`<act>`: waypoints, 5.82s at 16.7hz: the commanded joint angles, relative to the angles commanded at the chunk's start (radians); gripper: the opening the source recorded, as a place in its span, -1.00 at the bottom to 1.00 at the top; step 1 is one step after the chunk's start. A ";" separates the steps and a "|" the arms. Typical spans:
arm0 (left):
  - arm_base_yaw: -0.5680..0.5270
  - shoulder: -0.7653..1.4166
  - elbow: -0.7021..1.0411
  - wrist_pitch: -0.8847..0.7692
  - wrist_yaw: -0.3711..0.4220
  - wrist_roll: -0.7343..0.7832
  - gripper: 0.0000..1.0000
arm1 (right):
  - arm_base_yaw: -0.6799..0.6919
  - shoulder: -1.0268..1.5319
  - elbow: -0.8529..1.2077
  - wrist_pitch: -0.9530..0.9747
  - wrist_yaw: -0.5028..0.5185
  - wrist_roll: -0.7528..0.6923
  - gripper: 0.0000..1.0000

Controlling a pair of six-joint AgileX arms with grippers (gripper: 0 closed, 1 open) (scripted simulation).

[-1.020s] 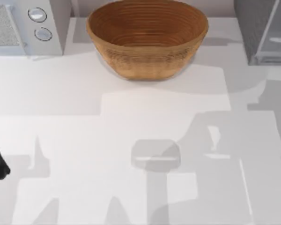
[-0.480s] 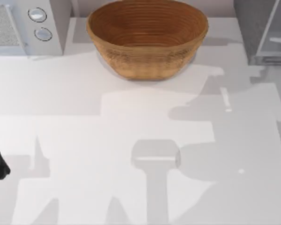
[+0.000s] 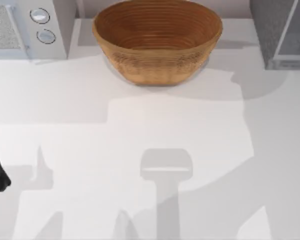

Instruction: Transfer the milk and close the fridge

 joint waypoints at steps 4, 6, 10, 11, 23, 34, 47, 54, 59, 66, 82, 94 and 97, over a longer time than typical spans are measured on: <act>0.000 0.000 0.000 0.000 0.000 0.000 1.00 | -0.004 0.023 0.023 -0.008 -0.022 0.000 -1.00; 0.000 0.000 0.000 0.000 0.000 0.000 1.00 | 0.001 0.020 0.019 -0.007 -0.020 0.001 -1.00; 0.000 0.000 0.000 0.000 0.000 0.000 1.00 | -0.004 0.023 0.023 -0.008 -0.022 0.000 -1.00; 0.000 0.000 0.000 0.000 0.000 0.000 1.00 | -0.004 0.023 0.023 -0.008 -0.022 0.000 -1.00; 0.000 0.000 0.000 0.000 0.000 0.000 1.00 | -0.004 0.023 0.023 -0.008 -0.022 0.000 0.51; 0.000 0.000 0.000 0.000 0.000 0.000 1.00 | -0.004 0.023 0.023 -0.008 -0.022 0.000 1.00; 0.000 0.000 0.000 0.000 0.000 0.000 1.00 | 0.006 -0.640 -0.308 -0.363 0.055 0.043 1.00; 0.000 0.000 0.000 0.000 0.000 0.000 1.00 | 0.061 -1.465 -0.714 -0.716 0.129 0.036 1.00; 0.000 0.000 0.000 0.000 0.000 0.000 1.00 | 0.131 -1.977 -0.999 -0.926 0.162 0.011 1.00; 0.000 0.000 0.000 0.000 0.000 0.000 1.00 | 0.202 -2.295 -1.226 -1.074 0.180 -0.012 1.00; 0.000 0.000 0.000 0.000 0.000 0.000 1.00 | 0.212 -2.613 -0.965 -1.615 0.172 -0.025 1.00; 0.000 0.000 0.000 0.000 0.000 0.000 1.00 | 0.204 -3.079 -0.583 -2.503 0.187 -0.026 1.00; 0.000 0.000 0.000 0.000 0.000 0.000 1.00 | 0.203 -3.103 -0.564 -2.545 0.188 -0.023 1.00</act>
